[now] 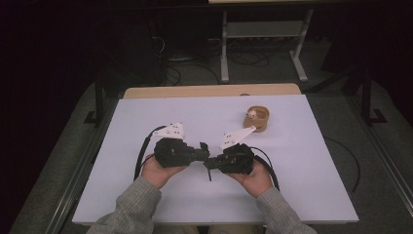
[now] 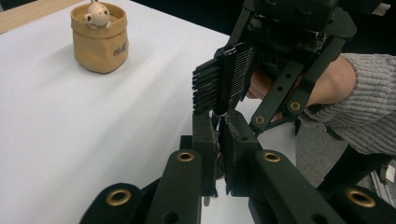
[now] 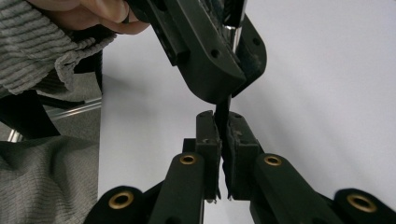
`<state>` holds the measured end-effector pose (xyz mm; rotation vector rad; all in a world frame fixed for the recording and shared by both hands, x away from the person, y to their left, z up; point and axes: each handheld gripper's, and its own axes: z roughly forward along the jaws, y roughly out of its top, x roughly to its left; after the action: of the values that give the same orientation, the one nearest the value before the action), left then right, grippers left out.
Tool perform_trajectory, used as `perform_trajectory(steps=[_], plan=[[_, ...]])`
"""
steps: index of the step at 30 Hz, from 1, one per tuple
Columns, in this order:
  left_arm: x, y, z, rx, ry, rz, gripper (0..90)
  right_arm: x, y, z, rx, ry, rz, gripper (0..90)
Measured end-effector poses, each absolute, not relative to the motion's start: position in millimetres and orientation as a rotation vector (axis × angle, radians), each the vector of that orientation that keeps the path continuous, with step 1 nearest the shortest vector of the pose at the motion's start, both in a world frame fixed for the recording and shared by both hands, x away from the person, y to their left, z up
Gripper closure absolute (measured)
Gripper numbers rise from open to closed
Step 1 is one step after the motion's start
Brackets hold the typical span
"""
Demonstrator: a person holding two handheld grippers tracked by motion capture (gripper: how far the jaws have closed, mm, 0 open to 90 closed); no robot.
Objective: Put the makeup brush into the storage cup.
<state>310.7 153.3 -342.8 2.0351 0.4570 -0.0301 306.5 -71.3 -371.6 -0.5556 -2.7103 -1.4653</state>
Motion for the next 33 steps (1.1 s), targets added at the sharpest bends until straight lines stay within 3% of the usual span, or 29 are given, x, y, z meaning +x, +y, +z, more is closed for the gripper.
perform_trajectory(steps=[13, 33], plan=[[307, 166, -341, 2.069, 0.481, 0.032, 66.4, 314, -88, -370, -0.623, -2.714, -1.443, 84.8], [291, 206, -363, 2.107, 0.592, 0.098, 59.7, 335, -127, -357, -0.764, -2.717, -1.451, 84.8]])
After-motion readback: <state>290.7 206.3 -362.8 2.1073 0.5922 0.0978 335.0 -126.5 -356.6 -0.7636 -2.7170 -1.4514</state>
